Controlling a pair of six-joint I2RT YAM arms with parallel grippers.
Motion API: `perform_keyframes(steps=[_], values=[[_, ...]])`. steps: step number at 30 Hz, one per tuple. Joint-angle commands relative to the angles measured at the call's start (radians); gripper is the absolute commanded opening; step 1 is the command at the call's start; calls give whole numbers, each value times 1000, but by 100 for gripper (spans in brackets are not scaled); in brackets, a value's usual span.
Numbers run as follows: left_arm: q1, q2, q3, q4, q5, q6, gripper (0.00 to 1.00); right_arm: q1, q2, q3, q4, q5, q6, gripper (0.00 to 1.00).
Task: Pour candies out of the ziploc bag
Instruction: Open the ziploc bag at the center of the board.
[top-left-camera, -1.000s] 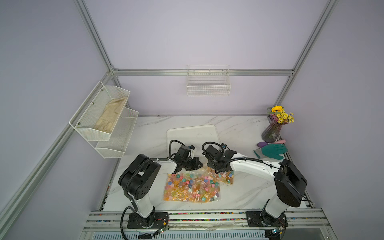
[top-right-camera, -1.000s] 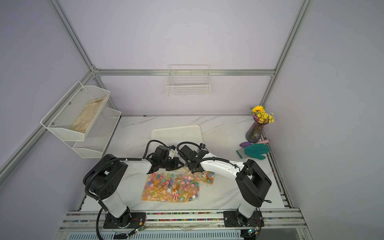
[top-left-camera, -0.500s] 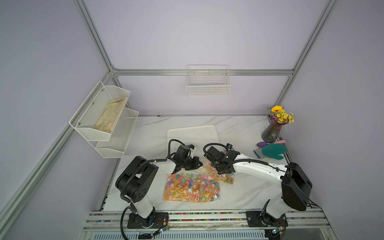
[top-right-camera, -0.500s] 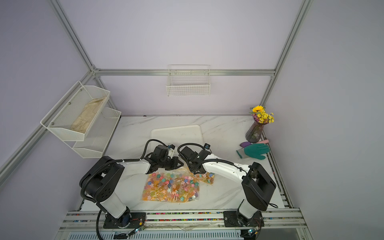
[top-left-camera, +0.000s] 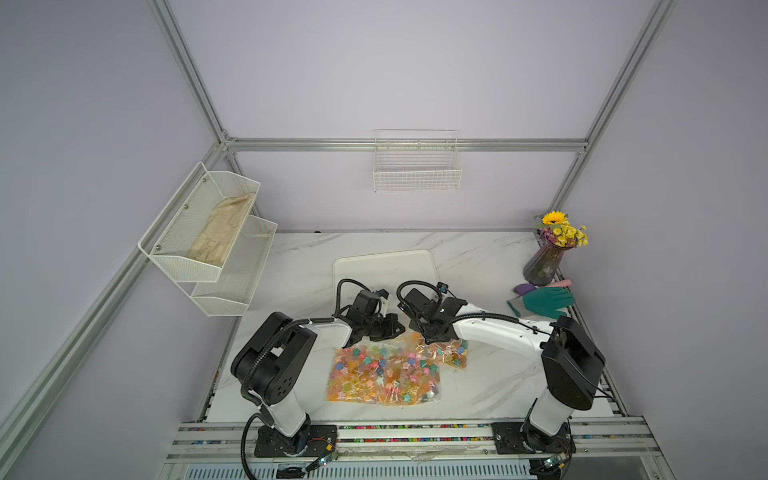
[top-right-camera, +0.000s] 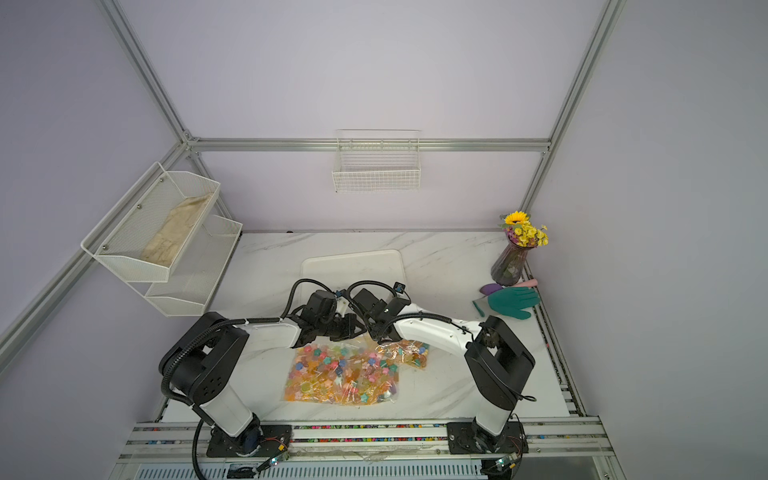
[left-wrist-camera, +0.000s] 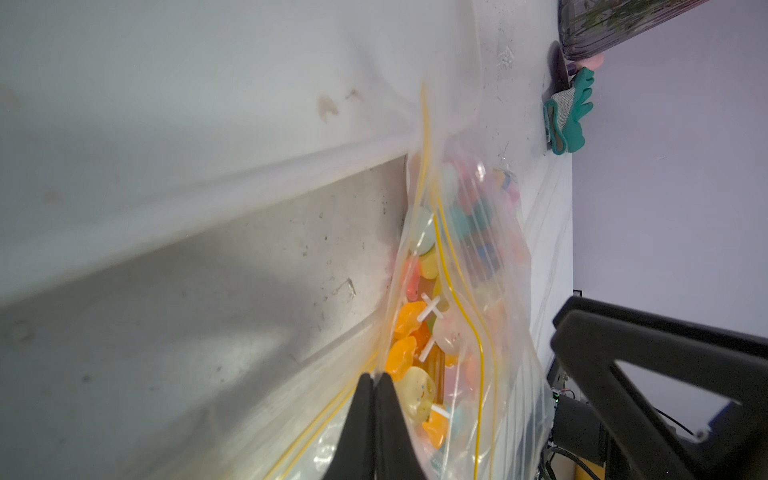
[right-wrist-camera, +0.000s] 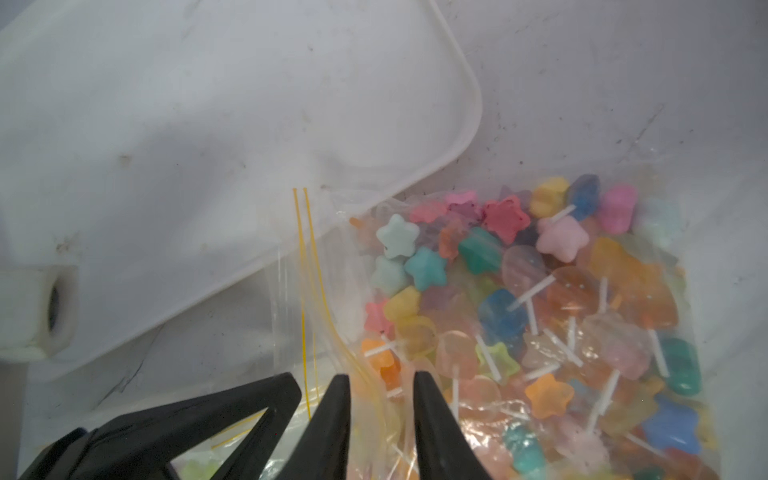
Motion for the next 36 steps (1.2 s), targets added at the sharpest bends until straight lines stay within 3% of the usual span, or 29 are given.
perform_keyframes(steps=[1, 10, 18, 24, 30, 36], values=[[10, -2, -14, 21, 16, 23, 0, 0, 20, 45, 26, -1, -27, 33], [9, -2, -18, 24, 15, 22, 0, 1, 43, 44, 61, -23, -61, 42], [9, -6, -18, 24, 13, 20, 0, 0, 87, 10, 65, -45, -52, 40], [9, -10, -20, 17, 6, 20, 0, -3, 92, -4, 63, -23, -46, 27], [10, -15, -30, 6, -7, 16, 0, -18, 24, -37, 62, 20, -28, 0], [12, -6, -30, -12, -14, 14, 0, -37, -50, -69, 31, 55, -2, 0]])
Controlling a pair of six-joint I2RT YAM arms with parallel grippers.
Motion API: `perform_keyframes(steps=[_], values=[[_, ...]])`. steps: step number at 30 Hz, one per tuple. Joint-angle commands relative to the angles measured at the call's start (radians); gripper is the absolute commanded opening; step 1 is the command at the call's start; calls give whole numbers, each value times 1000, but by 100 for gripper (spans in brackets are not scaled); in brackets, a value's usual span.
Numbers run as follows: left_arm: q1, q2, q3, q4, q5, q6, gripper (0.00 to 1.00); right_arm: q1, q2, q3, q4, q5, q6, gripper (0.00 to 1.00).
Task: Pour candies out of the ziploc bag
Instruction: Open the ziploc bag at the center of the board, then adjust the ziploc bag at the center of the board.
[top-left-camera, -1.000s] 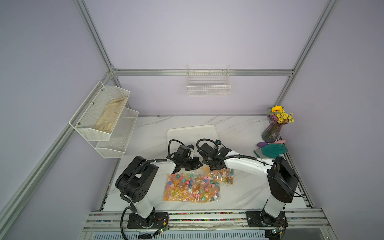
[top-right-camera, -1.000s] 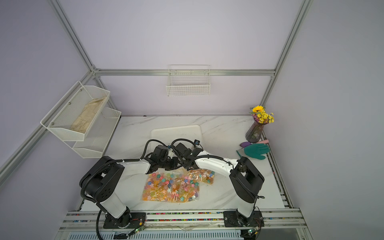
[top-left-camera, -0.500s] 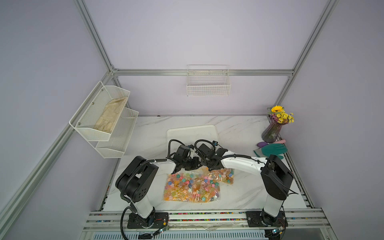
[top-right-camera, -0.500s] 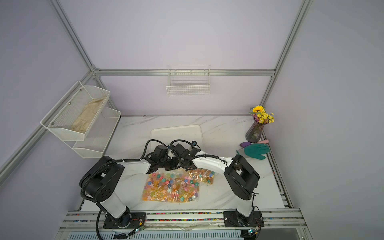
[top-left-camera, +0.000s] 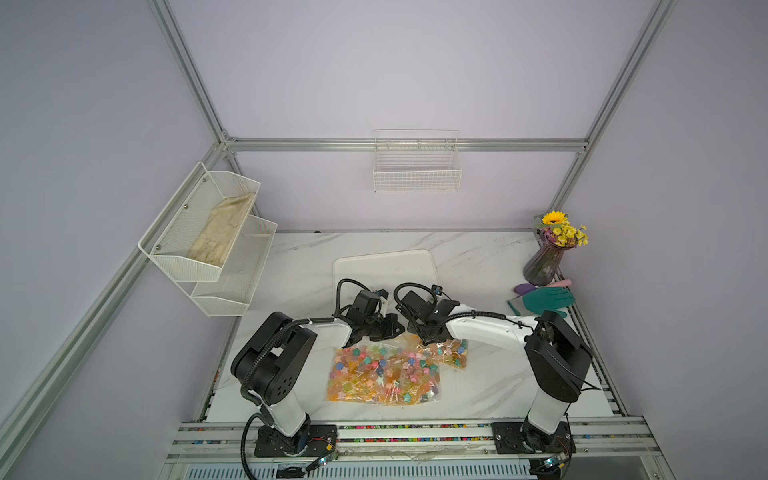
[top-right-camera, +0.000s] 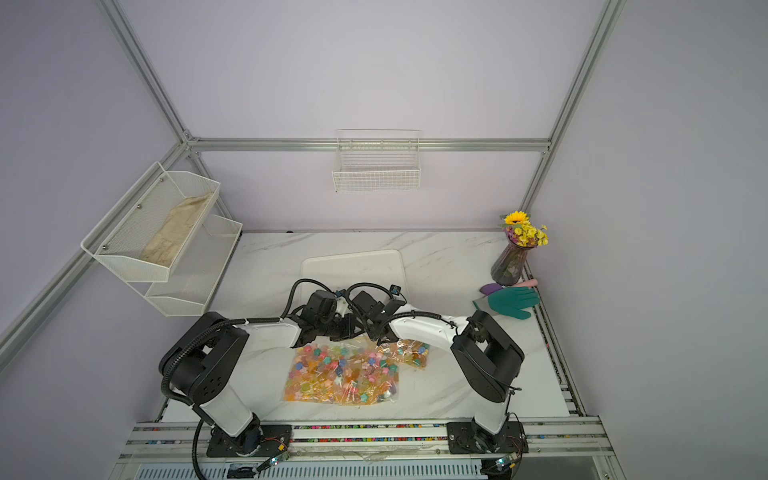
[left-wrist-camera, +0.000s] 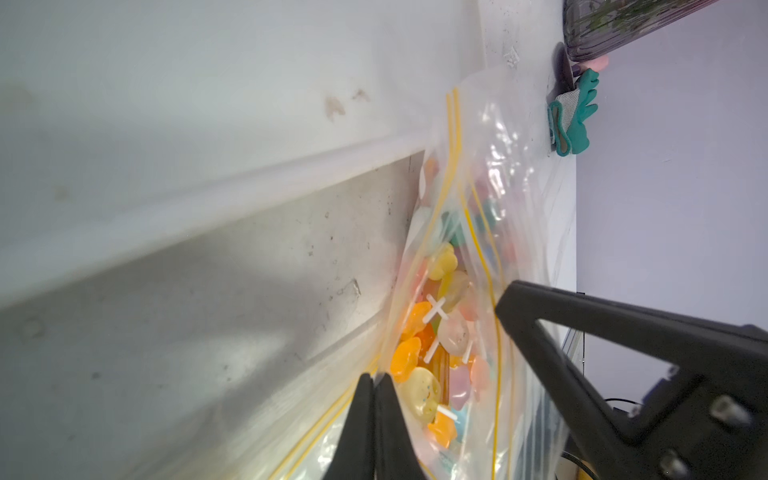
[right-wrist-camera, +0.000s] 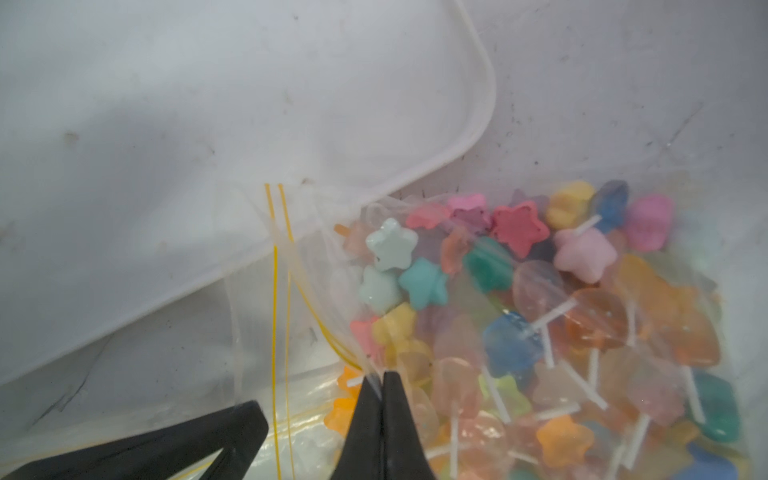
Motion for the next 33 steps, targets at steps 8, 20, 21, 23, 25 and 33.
perform_keyframes(steps=[8, 20, 21, 23, 25, 33], values=[[17, -19, -44, -27, -26, 17, 0, -54, -162, -53, -54, 86, 46, 0], [24, -47, -56, -42, -44, 21, 0, -66, -184, -59, -68, 69, 47, 0], [23, -51, -56, -33, -37, 21, 0, -65, -177, -59, -54, 52, 30, 0], [23, -68, -53, -18, -28, 21, 9, -66, -165, -59, -12, 8, -10, 0], [24, -99, -46, -12, -26, 30, 24, -66, -155, -53, 20, -28, -43, 12], [24, -273, 7, -92, -72, 121, 67, -129, -217, -36, 114, -164, -167, 59]])
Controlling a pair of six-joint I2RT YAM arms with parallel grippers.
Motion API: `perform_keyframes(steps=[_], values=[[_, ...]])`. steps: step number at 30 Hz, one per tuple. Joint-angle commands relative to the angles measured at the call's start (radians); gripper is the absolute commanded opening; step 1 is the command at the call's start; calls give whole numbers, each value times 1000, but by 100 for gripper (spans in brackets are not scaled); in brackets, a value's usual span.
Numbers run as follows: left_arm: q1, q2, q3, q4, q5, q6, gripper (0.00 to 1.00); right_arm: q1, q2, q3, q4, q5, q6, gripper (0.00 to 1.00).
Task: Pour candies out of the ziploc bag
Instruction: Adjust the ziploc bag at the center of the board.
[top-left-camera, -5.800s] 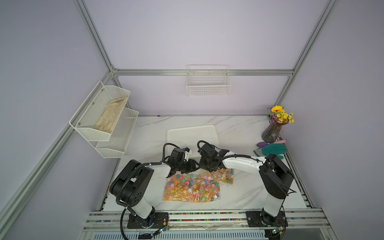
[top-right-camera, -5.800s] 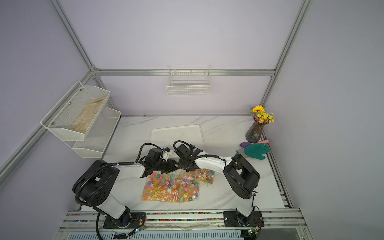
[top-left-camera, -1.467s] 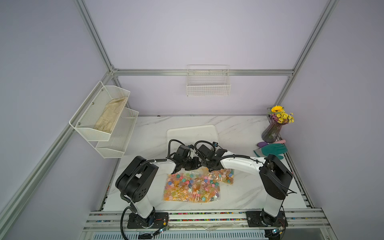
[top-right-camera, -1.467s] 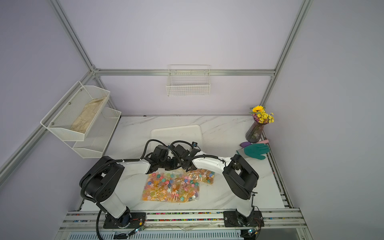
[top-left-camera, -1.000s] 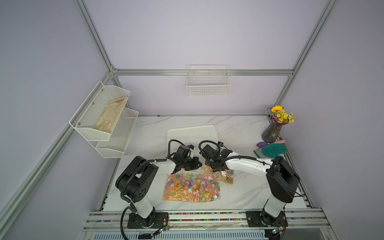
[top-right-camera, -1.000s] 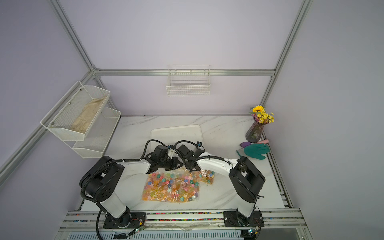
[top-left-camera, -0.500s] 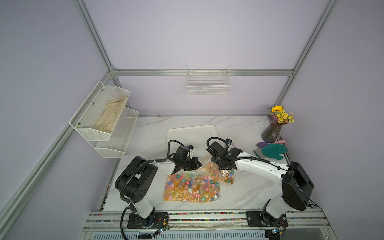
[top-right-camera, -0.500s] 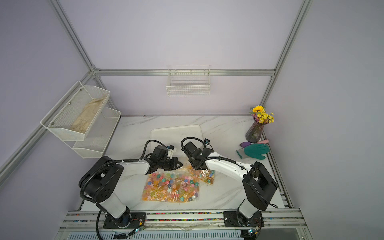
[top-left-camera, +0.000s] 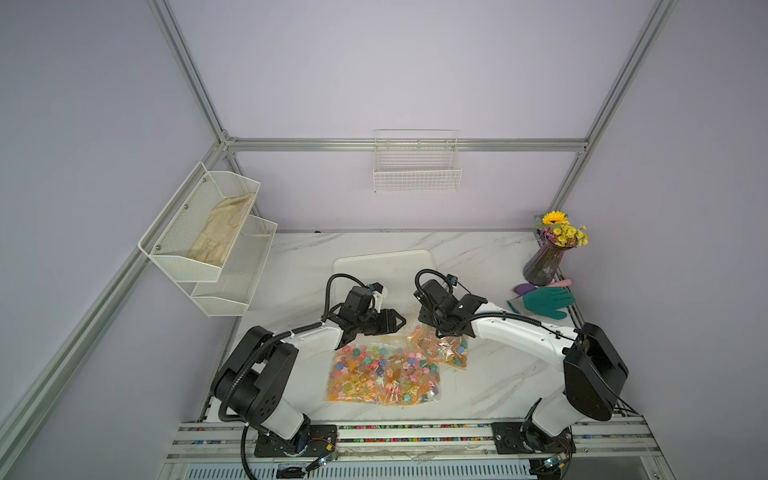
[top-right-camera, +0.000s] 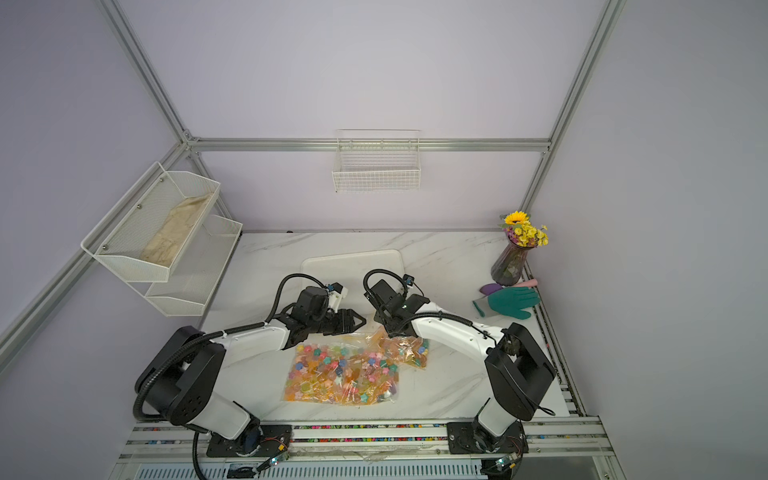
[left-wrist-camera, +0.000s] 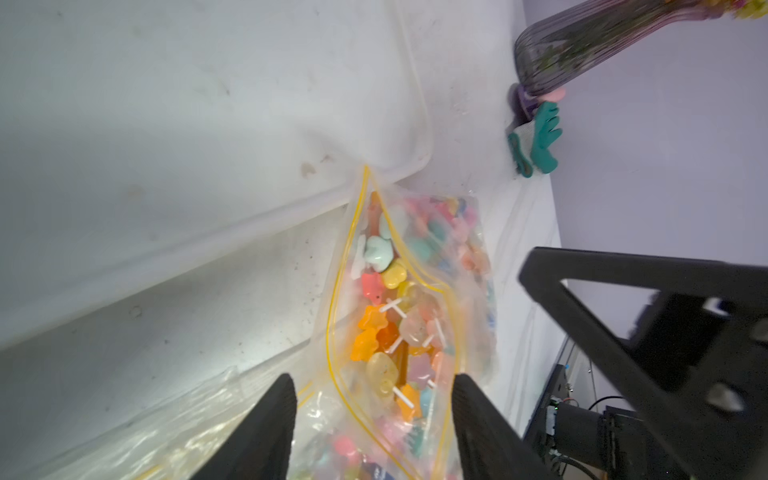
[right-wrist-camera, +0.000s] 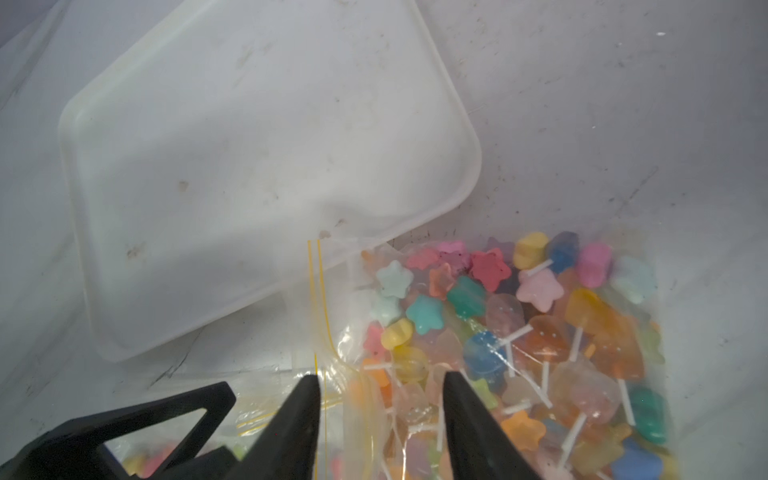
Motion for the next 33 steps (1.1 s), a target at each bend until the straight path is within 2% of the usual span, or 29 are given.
perform_keyframes(steps=[1, 7, 10, 13, 23, 28, 33], values=[[4, -60, 26, -18, -10, 60, 69, -75, -78, 1, 58, -84, -46, 60], [0, -24, 94, -57, 109, 47, 73, -309, -210, -142, 87, -235, -41, 70], [-16, 12, 121, -71, 123, 46, 73, -414, -221, -218, 87, -312, -35, 76], [-37, 47, 165, -87, 127, 52, 72, -474, -257, -293, 129, -370, -31, 78], [-120, 210, 324, -177, 107, 96, 70, -504, -284, -438, 224, -445, -18, 82], [-156, 264, 357, -197, 57, 97, 62, -505, -300, -467, 236, -459, -19, 82], [-172, 273, 363, -198, 30, 86, 47, -507, -313, -513, 264, -481, -10, 82]])
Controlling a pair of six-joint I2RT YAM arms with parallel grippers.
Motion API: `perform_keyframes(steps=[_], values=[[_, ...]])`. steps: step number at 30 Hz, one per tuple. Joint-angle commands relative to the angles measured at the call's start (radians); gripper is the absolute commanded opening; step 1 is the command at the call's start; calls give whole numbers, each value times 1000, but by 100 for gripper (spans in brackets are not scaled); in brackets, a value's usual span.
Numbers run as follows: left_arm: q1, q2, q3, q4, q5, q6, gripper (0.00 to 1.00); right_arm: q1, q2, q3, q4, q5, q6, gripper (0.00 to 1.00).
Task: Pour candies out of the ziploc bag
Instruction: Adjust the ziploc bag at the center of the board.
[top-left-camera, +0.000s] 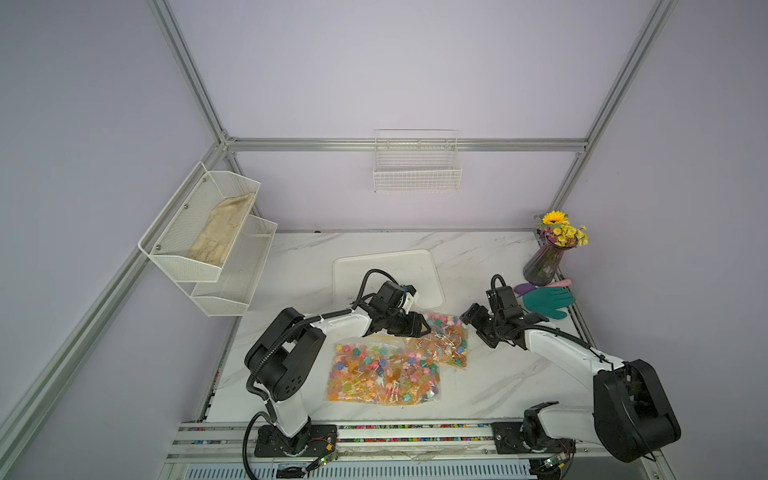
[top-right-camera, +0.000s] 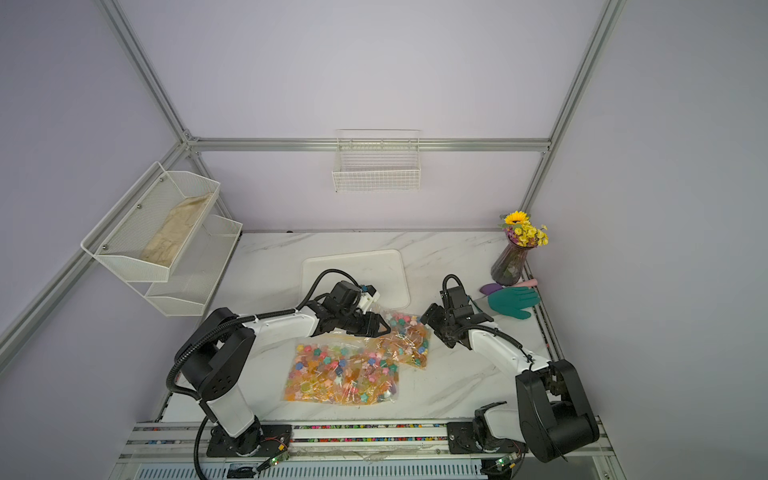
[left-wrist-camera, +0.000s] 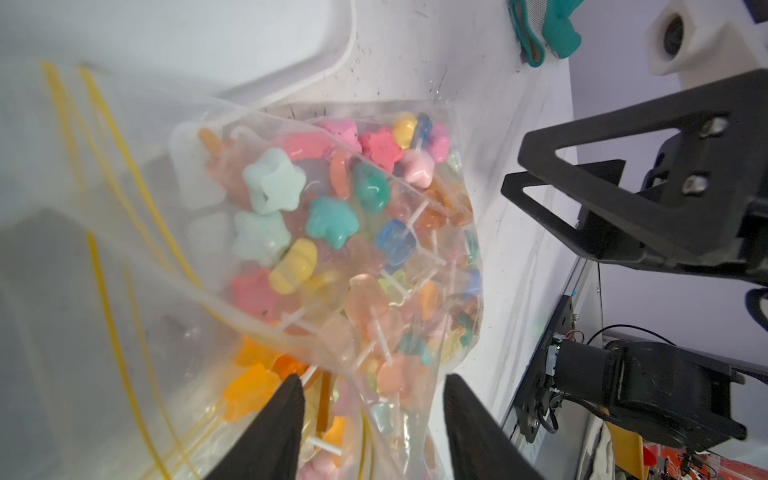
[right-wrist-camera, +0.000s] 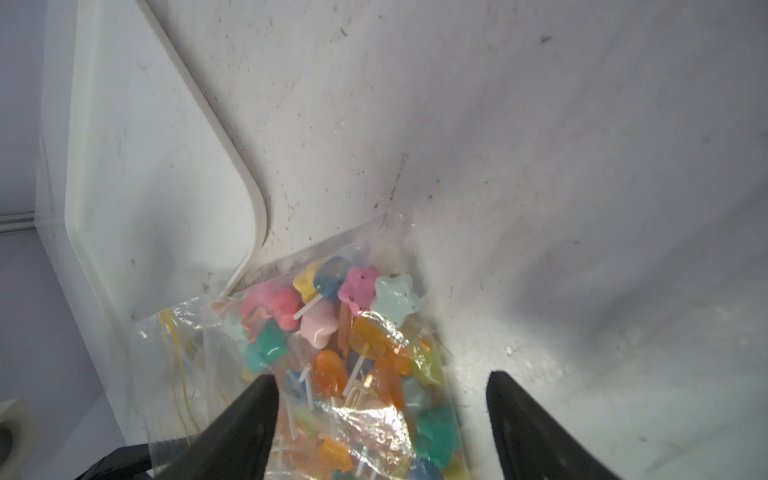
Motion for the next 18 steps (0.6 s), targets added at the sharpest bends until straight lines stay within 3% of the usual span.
perform_keyframes(steps=[1, 5, 12, 18], values=[[-7, -6, 90, 2, -24, 7, 44, -8, -22, -35, 44, -24, 20, 81], [-8, -17, 86, 0, -39, 1, 31, -8, -32, -64, 66, -39, 29, 81], [-8, -59, 76, -2, -67, -2, 0, -7, -11, -107, 114, -78, 35, 80], [-9, -99, 65, -3, -86, -10, 0, -8, 33, -129, 179, -129, 20, 79]])
